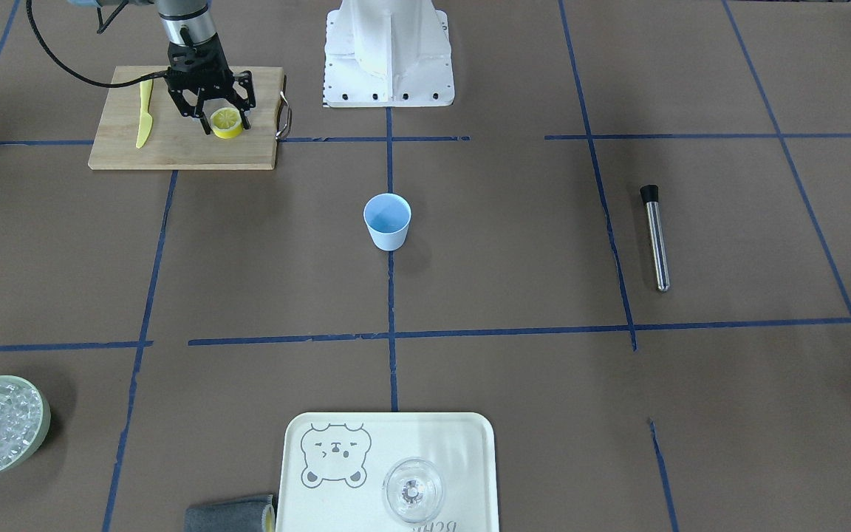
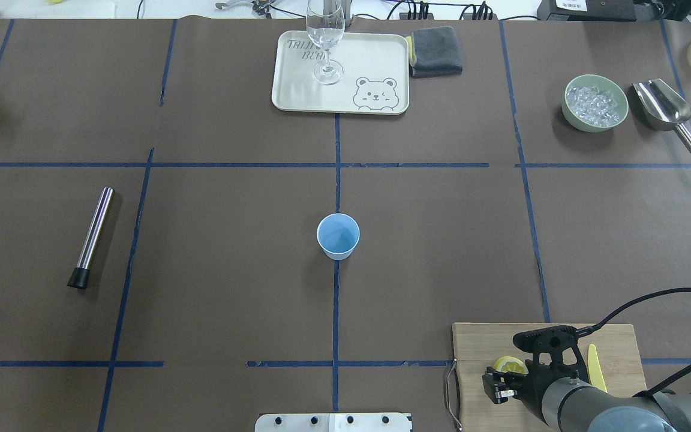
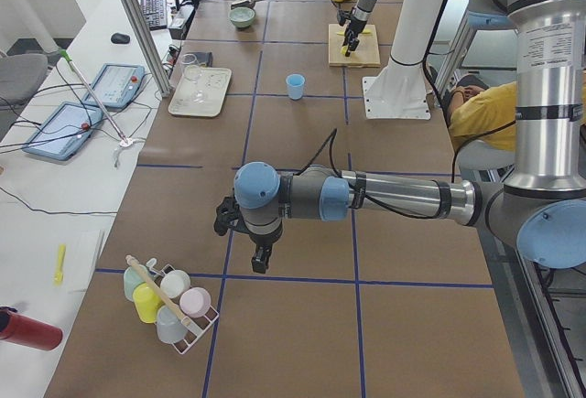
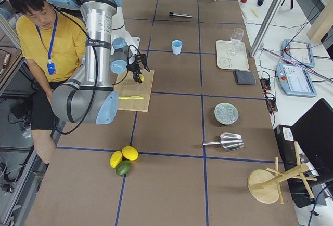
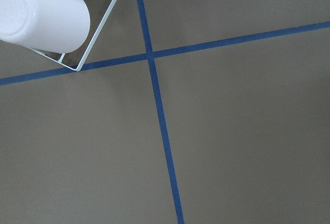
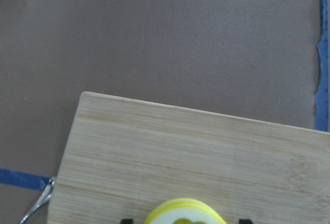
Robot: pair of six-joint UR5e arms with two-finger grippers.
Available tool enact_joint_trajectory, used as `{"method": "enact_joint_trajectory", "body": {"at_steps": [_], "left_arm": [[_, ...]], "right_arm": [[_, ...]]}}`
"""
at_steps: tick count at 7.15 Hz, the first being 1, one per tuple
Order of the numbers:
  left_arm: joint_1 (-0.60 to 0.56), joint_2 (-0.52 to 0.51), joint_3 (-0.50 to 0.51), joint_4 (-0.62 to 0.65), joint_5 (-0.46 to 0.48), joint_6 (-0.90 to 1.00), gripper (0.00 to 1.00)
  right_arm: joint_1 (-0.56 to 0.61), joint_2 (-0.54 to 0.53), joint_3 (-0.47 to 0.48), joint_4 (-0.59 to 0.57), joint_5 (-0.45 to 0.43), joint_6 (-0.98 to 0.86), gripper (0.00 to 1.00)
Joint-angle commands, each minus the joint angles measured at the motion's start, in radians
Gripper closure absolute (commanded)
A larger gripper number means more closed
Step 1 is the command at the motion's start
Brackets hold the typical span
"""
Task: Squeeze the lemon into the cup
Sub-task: 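Close the right gripper on the lemon slice and lift it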
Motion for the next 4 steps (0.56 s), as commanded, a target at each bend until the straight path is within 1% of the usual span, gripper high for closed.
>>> {"method": "enact_joint_trajectory", "body": {"at_steps": [1,4], "left_arm": [[0.000,0.000,0.000,-0.002,0.000,0.001,0.00],[0.000,0.000,-0.001,-0.002,0.000,0.000,0.00]], "right_arm": [[0.003,-0.001,0.006,0.000,-0.001,0.000,1.00],[0.004,-0.001,0.021,-0.001,-0.003,0.000,1.00]]}}
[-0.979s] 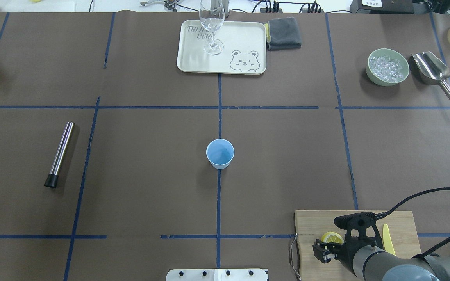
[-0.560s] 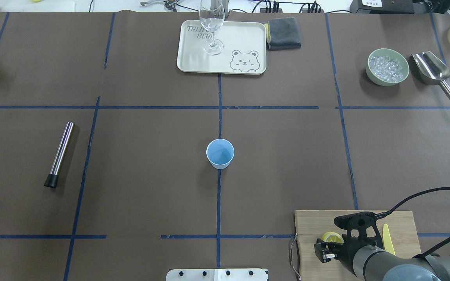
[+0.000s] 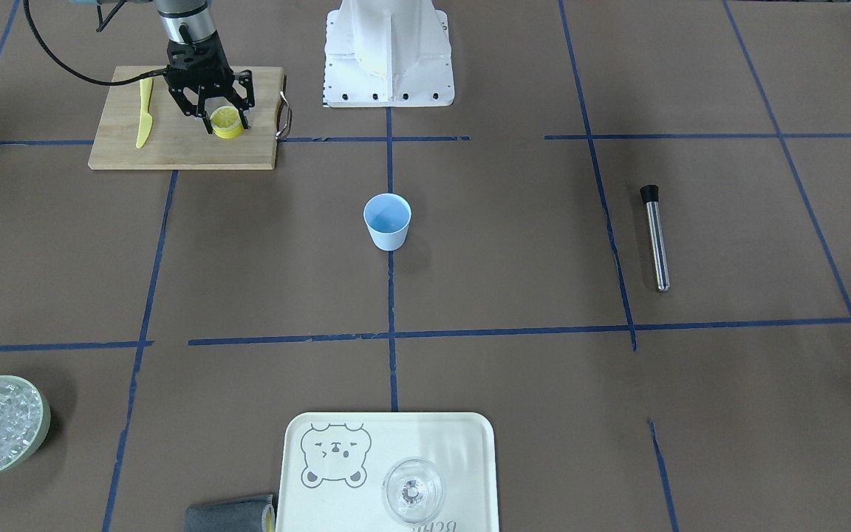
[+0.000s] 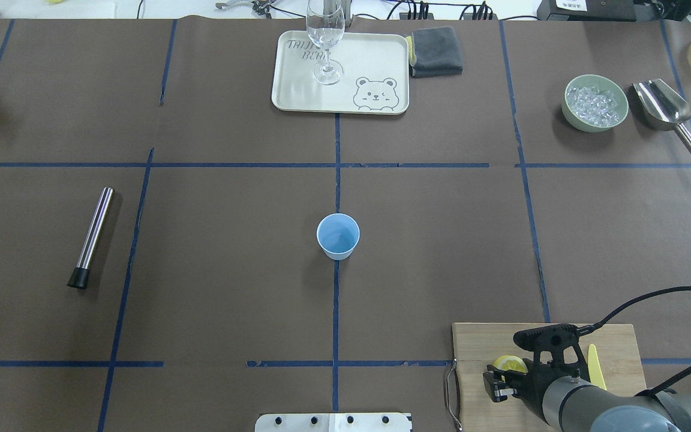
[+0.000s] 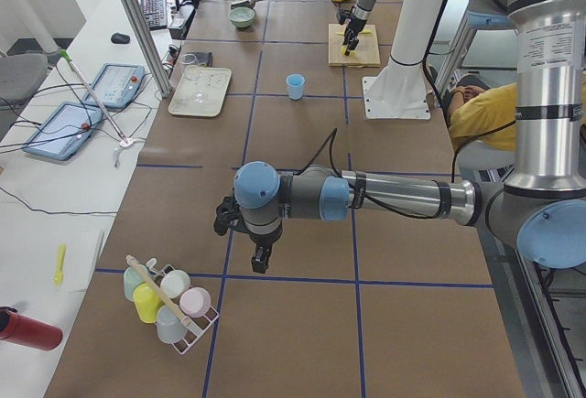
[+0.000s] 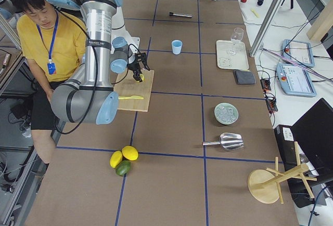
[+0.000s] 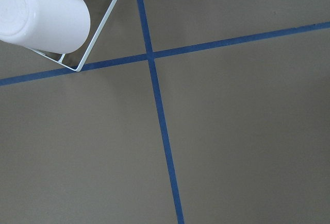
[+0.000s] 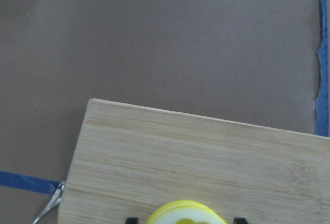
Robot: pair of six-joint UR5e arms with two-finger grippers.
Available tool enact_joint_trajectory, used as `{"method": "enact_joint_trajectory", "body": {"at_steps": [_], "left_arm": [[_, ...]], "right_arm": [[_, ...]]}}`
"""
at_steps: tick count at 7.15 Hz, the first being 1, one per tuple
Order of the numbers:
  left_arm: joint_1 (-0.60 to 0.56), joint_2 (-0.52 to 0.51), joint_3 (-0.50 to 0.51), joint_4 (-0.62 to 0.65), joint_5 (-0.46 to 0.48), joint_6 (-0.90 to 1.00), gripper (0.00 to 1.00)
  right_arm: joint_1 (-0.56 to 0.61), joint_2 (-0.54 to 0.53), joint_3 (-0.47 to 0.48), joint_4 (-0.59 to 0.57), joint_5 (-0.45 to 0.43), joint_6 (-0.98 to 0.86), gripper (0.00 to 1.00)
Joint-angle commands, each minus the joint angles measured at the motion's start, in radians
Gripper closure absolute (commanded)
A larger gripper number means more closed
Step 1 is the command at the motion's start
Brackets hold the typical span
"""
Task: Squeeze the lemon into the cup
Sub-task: 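Close the right gripper on the lemon slice and lift it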
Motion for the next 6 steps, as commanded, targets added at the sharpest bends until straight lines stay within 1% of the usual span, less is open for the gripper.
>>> {"method": "enact_joint_trajectory", "body": {"at_steps": [1,2,3,4,5,6], "left_arm": [[0.000,0.000,0.000,0.000,0.000,0.000,0.00],[0.000,0.000,-0.001,0.000,0.000,0.000,0.00],[0.000,0.000,-0.001,0.000,0.000,0.000,0.00],[0.000,0.000,-0.001,0.000,0.000,0.000,0.00],[0.000,0.000,-0.001,0.000,0.000,0.000,0.00],[0.000,0.000,0.000,0.001,0.000,0.000,0.00]], "right_arm": [[0.001,0.000,0.014,-0.002,0.000,0.000,1.00],[0.009,0.000,0.034,-0.015,0.000,0.000,1.00],[0.013,0.012,0.070,-0.099,0.001,0.000,1.00],[0.022,0.020,0.097,-0.123,0.006,0.000,1.00],[0.036,0.027,0.100,-0.124,0.010,-0.003,1.00],[0.050,0.069,0.095,-0.135,0.014,-0.011,1.00]]}}
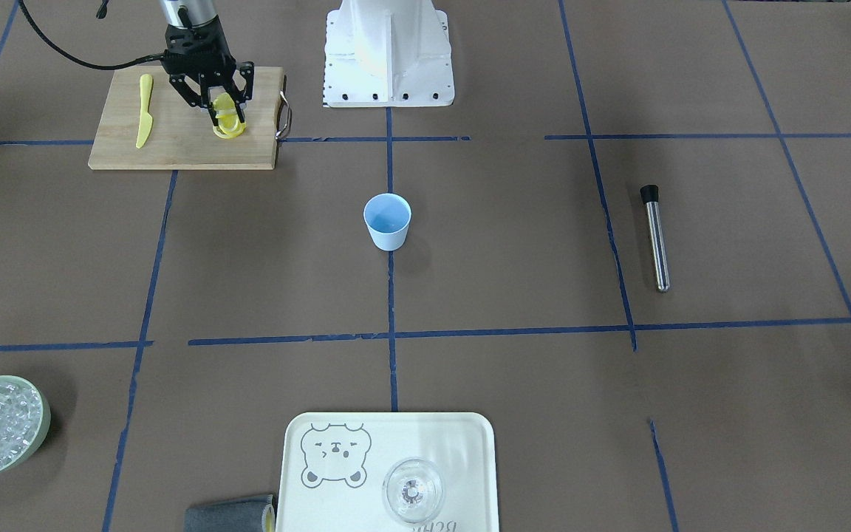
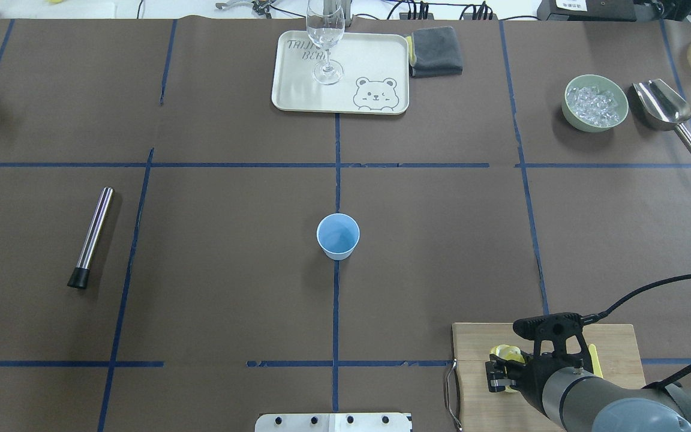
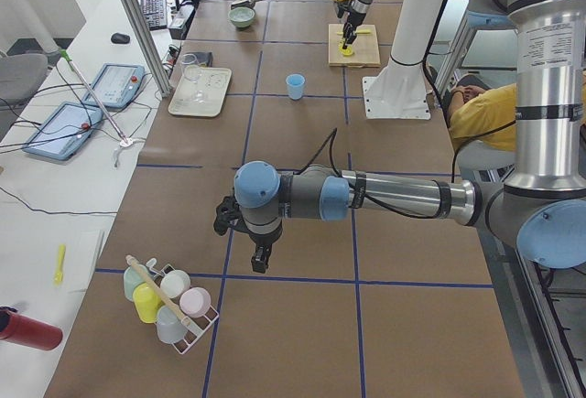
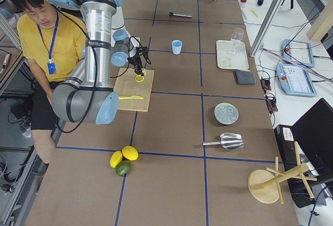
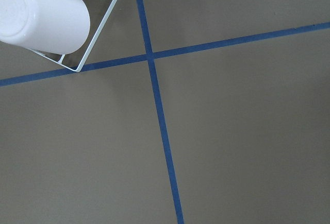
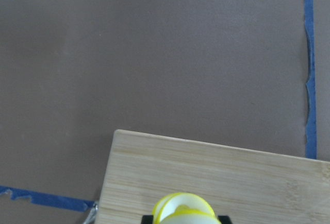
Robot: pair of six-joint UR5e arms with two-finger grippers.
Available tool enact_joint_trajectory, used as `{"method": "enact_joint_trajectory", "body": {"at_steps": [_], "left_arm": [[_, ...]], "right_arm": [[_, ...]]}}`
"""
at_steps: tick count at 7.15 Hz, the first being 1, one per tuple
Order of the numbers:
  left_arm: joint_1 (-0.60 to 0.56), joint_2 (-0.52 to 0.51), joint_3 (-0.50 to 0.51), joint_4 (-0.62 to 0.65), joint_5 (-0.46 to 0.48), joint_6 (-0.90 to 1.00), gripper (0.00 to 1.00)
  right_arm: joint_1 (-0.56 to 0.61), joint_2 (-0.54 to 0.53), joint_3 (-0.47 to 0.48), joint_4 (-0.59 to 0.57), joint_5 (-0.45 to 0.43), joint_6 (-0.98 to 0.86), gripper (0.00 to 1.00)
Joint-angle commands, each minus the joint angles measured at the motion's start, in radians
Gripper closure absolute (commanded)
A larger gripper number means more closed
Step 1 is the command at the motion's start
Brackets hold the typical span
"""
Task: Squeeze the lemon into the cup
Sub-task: 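Carry the lemon slice with the right gripper over the blue cup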
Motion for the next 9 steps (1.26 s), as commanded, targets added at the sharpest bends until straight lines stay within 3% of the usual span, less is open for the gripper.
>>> {"method": "enact_joint_trajectory", "body": {"at_steps": [1,4,6,9], "left_arm": [[0.000,0.000,0.000,0.003,0.000,0.000,0.00],[0.000,0.000,0.000,0.001,0.000,0.000,0.00],[0.000,0.000,0.000,0.003,0.000,0.000,0.00],[0.000,0.000,0.001,0.006,0.002,0.000,0.00]], "right_arm": [[0.032,0.108,0.004,-0.103,0.032,-0.008,1.00],[0.123,0.424,-0.007,-0.443,0.105,-0.011,1.00],[0.250,0.714,-0.085,-0.678,0.222,-0.024,1.00],[0.348,0.951,-0.316,-0.682,0.250,-0.089,1.00]]}}
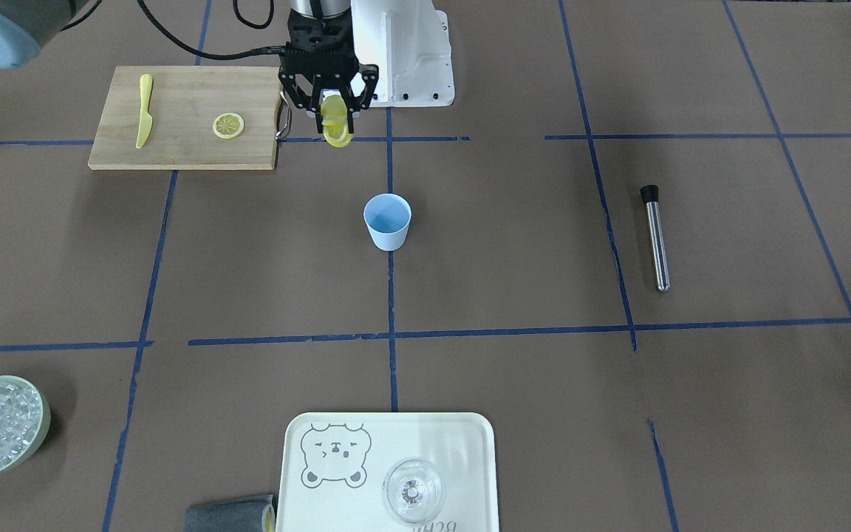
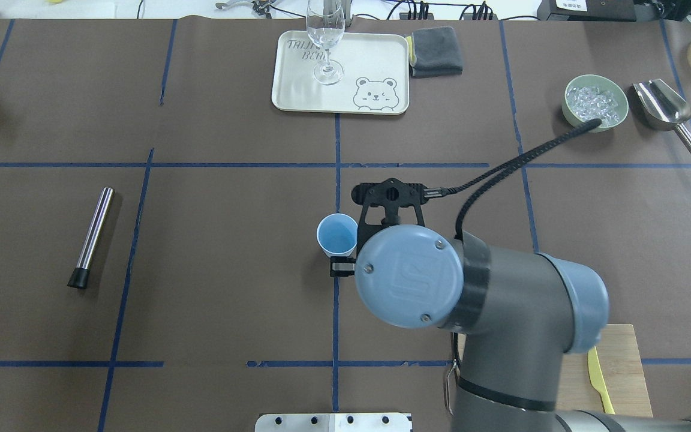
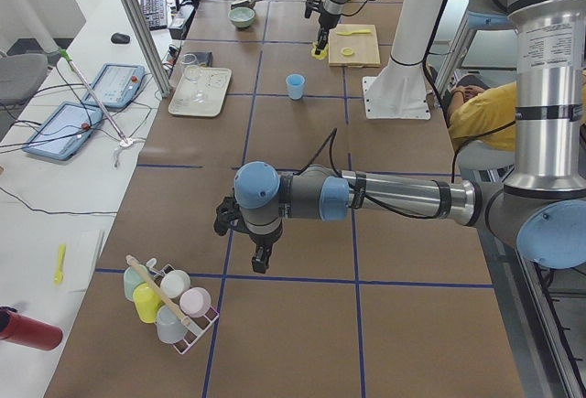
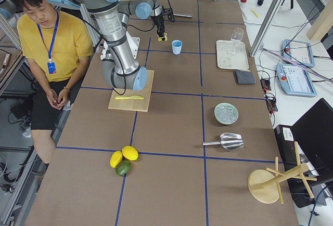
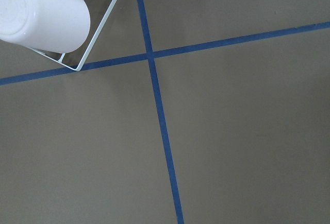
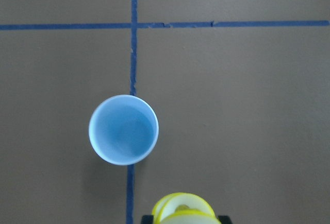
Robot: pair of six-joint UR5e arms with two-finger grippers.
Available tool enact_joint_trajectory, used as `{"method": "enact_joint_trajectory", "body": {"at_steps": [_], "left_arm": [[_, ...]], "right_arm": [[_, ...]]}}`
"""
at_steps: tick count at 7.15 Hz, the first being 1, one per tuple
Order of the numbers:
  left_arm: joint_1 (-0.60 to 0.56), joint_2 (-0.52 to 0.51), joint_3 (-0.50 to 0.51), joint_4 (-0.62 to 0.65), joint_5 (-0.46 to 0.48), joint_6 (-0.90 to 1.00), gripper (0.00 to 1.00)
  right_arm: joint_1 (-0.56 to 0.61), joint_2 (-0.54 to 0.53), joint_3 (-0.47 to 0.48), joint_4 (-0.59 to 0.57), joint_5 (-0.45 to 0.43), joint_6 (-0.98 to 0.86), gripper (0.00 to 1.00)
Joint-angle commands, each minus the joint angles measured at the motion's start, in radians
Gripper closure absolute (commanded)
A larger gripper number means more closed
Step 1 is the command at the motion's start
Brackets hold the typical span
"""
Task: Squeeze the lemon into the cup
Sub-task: 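Carry the lemon slice with the right gripper over the blue cup, then lower the lemon slice into the blue cup and open the right gripper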
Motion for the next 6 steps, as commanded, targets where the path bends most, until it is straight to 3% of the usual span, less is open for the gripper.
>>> {"method": "enact_joint_trajectory", "body": {"at_steps": [1,4,6], "left_arm": [[0.000,0.011,0.001,0.002,0.001,0.000,0.00],[0.000,0.015,0.000,0.002,0.001,0.000,0.00],[0.000,0.014,0.000,0.000,0.001,0.000,0.00]], "right_arm": [[0.053,0.123,-0.151,0.009,0.017,-0.046,1.00],[0.076,0.134,-0.326,0.159,0.020,-0.096,1.00],[0.076,0.133,-0.365,0.163,0.060,-0.116,1.00]]}}
